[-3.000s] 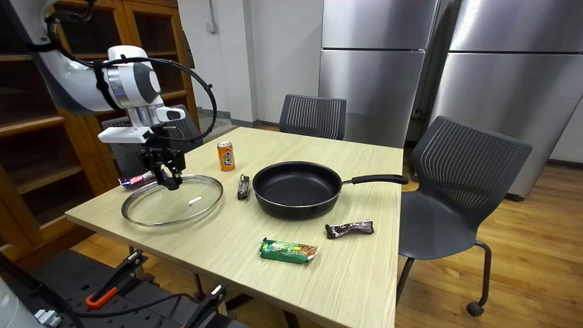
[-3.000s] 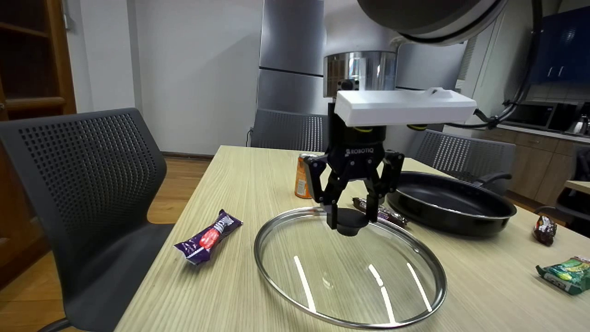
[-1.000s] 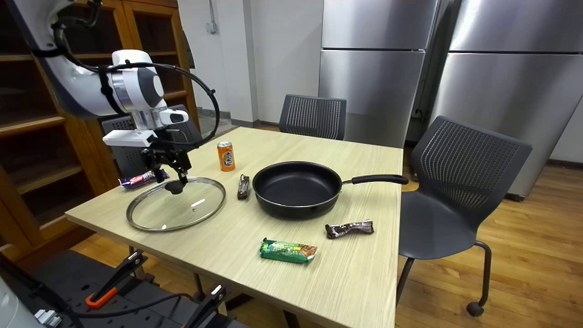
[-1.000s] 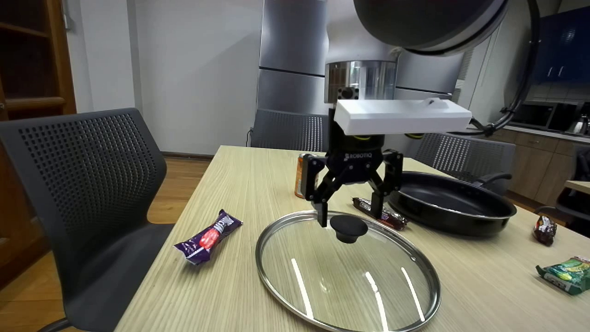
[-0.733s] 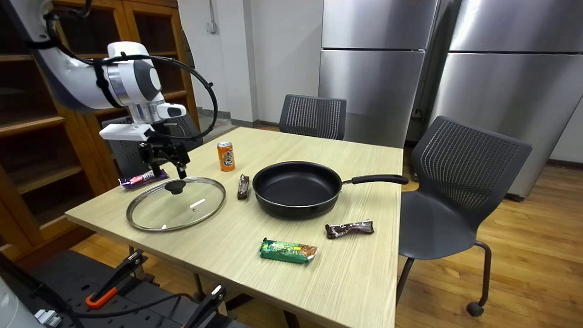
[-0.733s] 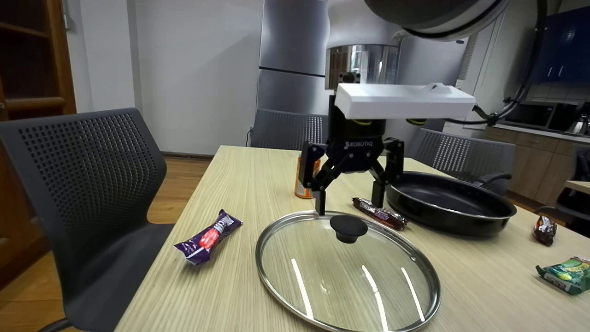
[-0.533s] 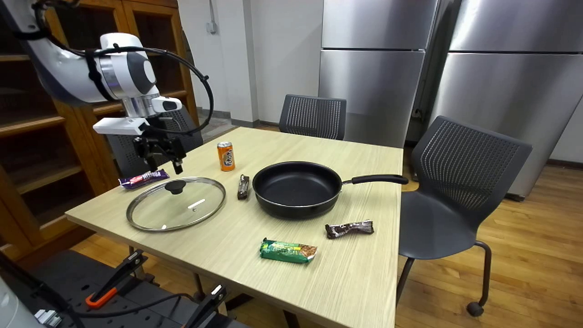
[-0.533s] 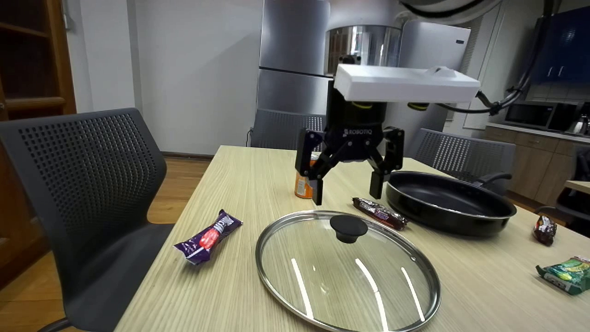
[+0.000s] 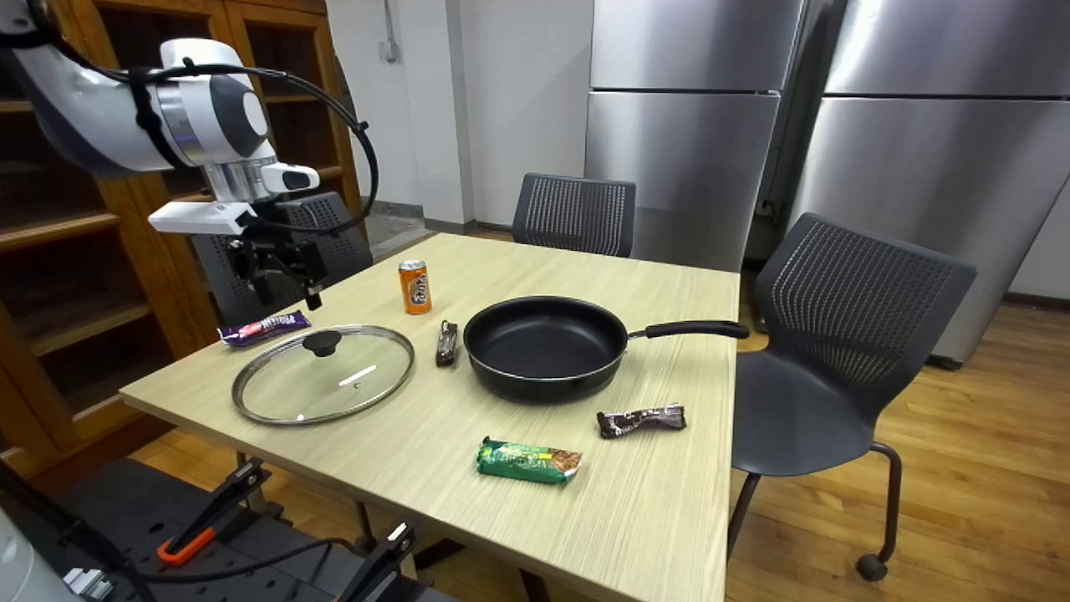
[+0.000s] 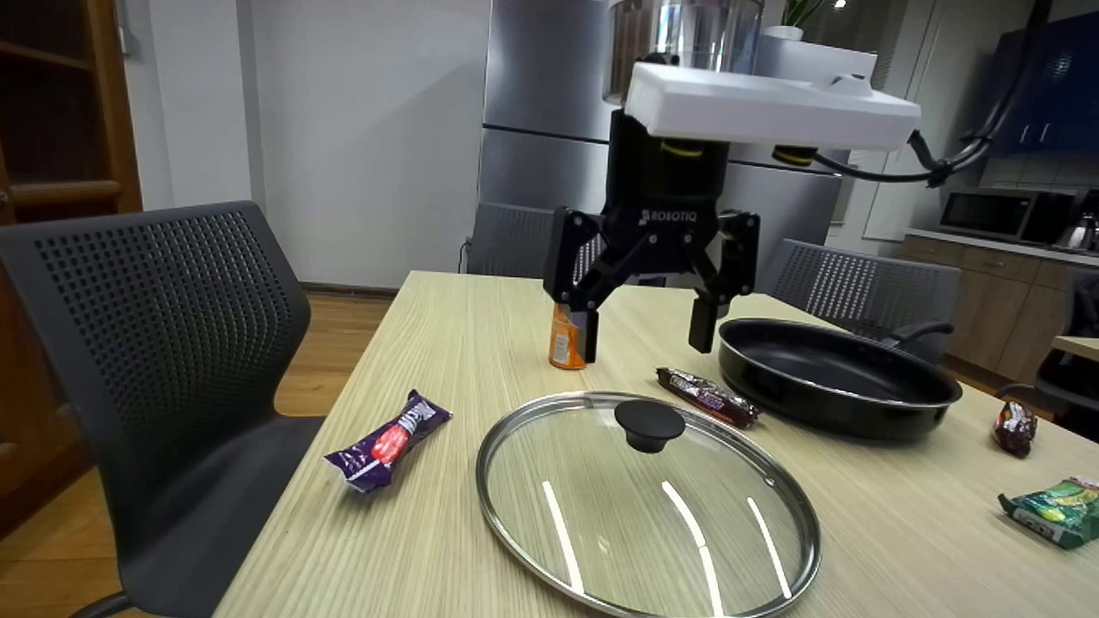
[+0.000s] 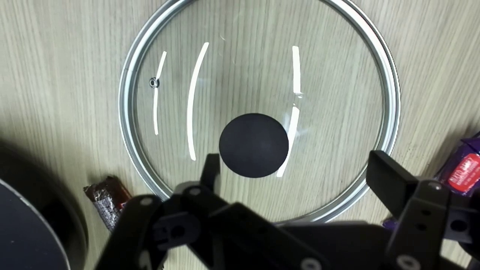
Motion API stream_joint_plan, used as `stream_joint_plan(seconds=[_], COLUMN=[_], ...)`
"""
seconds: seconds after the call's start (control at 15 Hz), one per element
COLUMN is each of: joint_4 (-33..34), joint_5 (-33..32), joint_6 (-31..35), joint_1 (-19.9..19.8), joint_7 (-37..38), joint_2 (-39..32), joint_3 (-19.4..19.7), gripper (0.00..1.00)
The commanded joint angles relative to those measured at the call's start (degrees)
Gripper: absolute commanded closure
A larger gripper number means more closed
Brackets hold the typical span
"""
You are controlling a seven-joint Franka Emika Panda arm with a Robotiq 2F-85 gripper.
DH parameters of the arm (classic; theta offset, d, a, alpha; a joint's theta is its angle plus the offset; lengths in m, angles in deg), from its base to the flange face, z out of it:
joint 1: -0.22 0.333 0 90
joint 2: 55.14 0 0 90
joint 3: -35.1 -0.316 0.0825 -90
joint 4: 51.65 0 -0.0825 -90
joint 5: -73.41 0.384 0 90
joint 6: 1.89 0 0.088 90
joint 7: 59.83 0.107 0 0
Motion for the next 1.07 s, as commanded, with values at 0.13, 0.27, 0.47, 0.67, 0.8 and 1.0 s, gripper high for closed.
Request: stream_joint_plan(seconds=[0.13, 0.27, 0.47, 0.67, 0.8, 1.0], joint_4=[0.0, 0.1, 1.3, 2.7, 3.8, 5.9], joint_5=[0.0, 0.3, 0.9, 1.4, 2.8, 5.5], joint_6=[-0.1, 0.6, 1.4, 2.3, 3.0, 4.0], joint_1=[-0.4, -0.5, -0.4, -0.1, -0.1, 0.3], joint_7=[0.0, -0.3, -0.4, 0.1, 0.2, 0.4], joint_2=[0.1, -0.2, -1.5, -2.9, -4.1, -6.0], joint_3=[-0.4, -0.5, -0.7, -0.6, -0.8, -1.1], gripper=[0.00, 0.00, 0.00, 0.00, 0.00, 0.00])
